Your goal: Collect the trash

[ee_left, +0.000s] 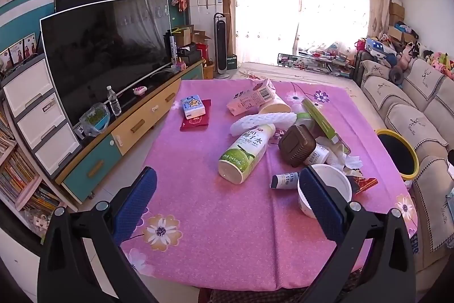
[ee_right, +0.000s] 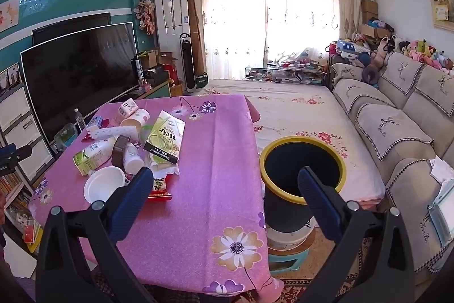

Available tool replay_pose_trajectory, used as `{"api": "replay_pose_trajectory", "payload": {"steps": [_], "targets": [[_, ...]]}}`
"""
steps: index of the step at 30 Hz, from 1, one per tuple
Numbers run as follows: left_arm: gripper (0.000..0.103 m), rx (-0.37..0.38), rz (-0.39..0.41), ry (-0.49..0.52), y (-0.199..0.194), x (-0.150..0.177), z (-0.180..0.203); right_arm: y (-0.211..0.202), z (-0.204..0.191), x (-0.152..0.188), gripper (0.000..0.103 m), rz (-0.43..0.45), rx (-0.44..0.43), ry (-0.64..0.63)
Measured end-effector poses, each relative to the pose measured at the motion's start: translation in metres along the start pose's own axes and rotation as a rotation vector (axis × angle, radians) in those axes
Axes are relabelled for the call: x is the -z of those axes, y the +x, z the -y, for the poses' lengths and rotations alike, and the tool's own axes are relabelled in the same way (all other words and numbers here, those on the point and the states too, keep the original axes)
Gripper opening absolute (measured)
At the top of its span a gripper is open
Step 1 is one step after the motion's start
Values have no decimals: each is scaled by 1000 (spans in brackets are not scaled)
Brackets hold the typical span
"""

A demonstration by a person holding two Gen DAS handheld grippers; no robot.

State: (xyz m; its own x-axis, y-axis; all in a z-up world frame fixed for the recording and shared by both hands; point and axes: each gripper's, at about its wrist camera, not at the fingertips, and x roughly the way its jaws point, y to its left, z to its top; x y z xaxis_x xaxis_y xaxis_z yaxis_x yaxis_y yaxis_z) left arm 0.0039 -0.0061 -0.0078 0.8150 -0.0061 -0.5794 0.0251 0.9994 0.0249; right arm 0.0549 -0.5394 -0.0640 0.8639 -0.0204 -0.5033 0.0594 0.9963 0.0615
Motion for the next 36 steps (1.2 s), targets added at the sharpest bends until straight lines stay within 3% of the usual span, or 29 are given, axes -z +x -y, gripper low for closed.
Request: {"api": "replay_pose_trajectory", "payload": {"steps": [36], "targets": [[99,7,-3,22,1,0,6,9,1,3,97,-21,4,1]]}}
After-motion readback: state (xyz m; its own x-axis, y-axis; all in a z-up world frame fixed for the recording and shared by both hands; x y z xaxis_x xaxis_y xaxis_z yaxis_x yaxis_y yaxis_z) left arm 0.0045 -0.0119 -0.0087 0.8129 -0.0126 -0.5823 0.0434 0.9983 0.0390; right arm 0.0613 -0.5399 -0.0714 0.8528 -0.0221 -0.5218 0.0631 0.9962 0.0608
